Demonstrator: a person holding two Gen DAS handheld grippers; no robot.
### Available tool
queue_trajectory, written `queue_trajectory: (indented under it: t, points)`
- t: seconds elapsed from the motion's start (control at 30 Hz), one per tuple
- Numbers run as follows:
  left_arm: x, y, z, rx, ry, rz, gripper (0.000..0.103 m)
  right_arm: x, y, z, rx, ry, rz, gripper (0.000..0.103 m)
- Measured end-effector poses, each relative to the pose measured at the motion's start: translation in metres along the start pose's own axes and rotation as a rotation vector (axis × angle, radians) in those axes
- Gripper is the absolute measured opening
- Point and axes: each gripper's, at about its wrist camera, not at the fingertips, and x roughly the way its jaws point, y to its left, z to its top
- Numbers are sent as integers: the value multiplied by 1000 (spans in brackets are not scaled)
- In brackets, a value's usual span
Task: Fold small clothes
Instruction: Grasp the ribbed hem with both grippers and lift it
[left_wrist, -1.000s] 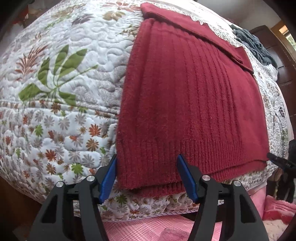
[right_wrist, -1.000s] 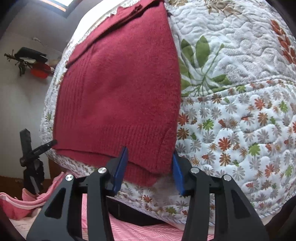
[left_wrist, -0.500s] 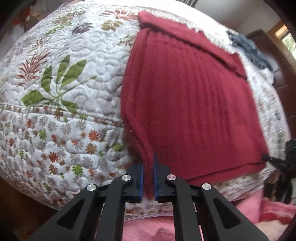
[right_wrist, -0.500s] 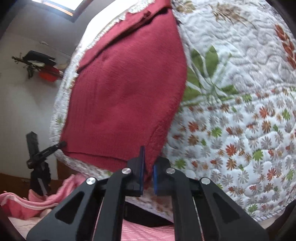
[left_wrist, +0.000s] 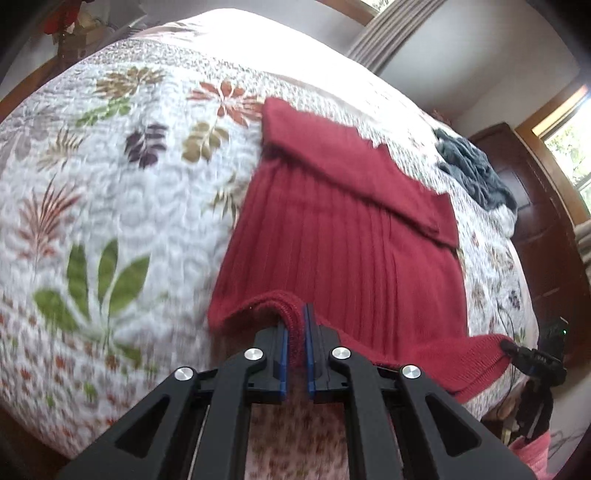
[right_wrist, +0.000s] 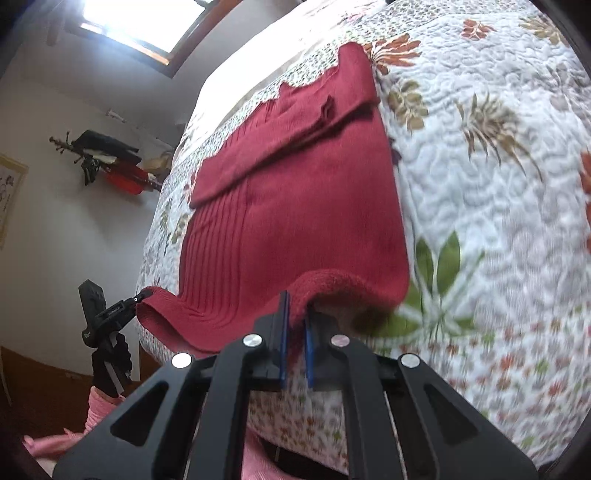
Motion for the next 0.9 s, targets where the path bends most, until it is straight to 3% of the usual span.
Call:
queue_trajectory:
  t: [0.3,0.53,0.63,0.73,0.8,0.87,0.9]
  points:
    - [54,12,56,-66,7,40,7,38,-37,64,145,43,22,5]
    - [89,27,72,-132,60,43,9,70,-55,91,195,100,-23,5]
    - [91,35,75,-172,80,9,11,75,-57,95,194,118,-32,7]
    - [87,43,76,-215,106,-42,12,75,-61,99,210,130,-34,11]
    - [80,46,75,-233,108,-74,13,70,-66,101,226,117,-38,22]
    - [73,47,74,-231,103,-90,18,62,-67,104,226,94,-42,26]
    - [67,48,74,-230,90,-78,25,56,-69,104,227,83,-48,32]
